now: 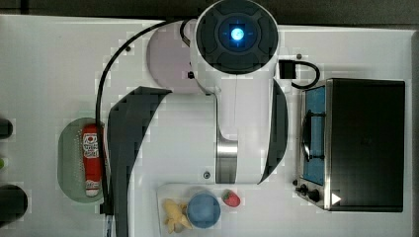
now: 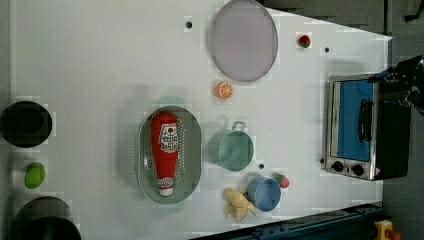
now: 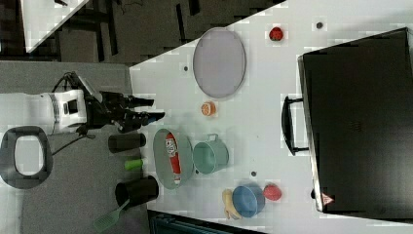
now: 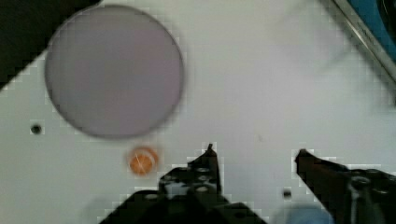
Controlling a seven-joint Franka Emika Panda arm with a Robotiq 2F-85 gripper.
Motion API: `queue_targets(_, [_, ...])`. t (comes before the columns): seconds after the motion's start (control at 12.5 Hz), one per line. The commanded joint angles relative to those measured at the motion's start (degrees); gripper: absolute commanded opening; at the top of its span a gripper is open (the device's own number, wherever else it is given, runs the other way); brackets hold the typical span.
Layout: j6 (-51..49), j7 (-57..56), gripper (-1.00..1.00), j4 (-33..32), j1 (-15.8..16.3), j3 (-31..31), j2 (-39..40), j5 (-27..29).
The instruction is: Pick ketchup from strainer and place it on the table
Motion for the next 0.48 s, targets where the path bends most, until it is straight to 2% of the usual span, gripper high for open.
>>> queue_targets(0.08, [-8.11,9.31,0.59,-5.48,-5.82,2.64,-13.90,1.46])
queue_targets(0.24, [-7.93,9.31,1.00,-5.47,-5.46,4.76,-13.47,1.49])
queue_targets(0.48, [-7.77,9.31,1.00,-5.47,-4.90,10.62,-12.20,1.49])
